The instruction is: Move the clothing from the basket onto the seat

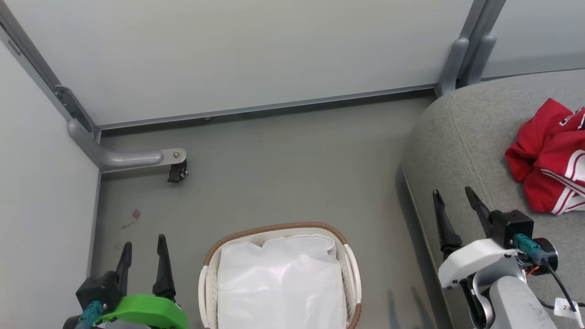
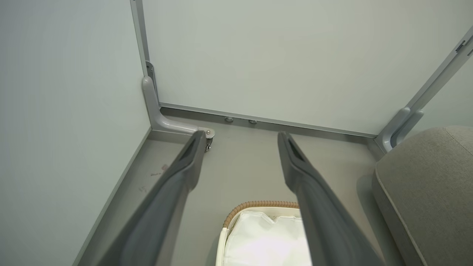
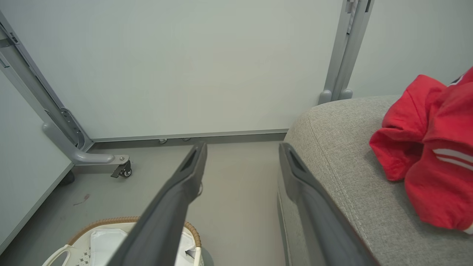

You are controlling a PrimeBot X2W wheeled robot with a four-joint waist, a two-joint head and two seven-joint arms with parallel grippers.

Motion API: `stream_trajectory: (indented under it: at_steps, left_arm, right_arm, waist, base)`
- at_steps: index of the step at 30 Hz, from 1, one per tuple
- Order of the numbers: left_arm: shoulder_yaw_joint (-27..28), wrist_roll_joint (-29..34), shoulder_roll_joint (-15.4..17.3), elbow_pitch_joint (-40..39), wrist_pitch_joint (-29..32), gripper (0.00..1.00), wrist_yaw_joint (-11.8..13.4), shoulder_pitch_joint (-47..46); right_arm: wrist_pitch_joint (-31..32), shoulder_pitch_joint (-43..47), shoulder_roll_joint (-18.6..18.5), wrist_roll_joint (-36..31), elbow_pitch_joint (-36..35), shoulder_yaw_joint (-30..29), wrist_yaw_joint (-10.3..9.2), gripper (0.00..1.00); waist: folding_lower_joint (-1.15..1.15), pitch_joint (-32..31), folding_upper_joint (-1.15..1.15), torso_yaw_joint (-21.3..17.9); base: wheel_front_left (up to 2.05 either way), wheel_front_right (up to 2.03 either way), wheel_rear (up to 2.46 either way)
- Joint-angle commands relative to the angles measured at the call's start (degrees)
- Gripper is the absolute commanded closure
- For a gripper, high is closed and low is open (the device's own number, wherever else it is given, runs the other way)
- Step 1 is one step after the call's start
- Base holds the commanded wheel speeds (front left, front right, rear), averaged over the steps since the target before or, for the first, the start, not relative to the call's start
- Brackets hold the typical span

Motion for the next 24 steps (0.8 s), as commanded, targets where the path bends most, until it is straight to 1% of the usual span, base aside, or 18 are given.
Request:
stream_trajectory:
  at_steps: [1,5,12,13,24]
  left_arm:
    - [0.04,-0.04,-0.02,0.27,0.03,1.00,-0.04,0.13]
    - [0.08,-0.87,-0.22,2.00,0.40,1.00,-0.06,0.28]
    - [0.92,-7.99,-0.19,1.19,2.57,1.00,-0.29,-0.18]
    - [1.08,-9.92,-0.18,0.88,3.09,1.00,-0.35,-0.23]
    - [1.99,-19.55,-0.14,-0.55,5.77,1.00,-0.67,-0.65]
  right_arm:
    - [0.02,0.05,0.04,0.05,0.20,-0.04,0.00,1.00]
    - [0.51,0.90,0.49,0.94,1.82,-0.32,0.00,1.00]
    - [2.85,1.26,0.42,9.06,0.83,-1.13,0.00,1.00]
    - [3.31,1.51,0.40,11.27,0.38,-1.18,-0.01,1.00]
    - [5.82,2.53,0.31,22.30,-1.58,-1.65,-0.01,1.00]
  waist:
    - [0.00,-0.11,0.00,0.01]
    - [0.00,-0.17,0.00,0.03]
    - [0.00,-0.44,0.00,0.05]
    - [0.00,-0.51,0.00,0.05]
    - [0.00,-0.91,0.00,0.07]
  base:
    - [0.00,0.00,0.00]
    - [0.00,0.00,0.00]
    - [0.00,0.00,0.00]
    - [0.00,0.00,0.00]
    - [0.00,0.00,0.00]
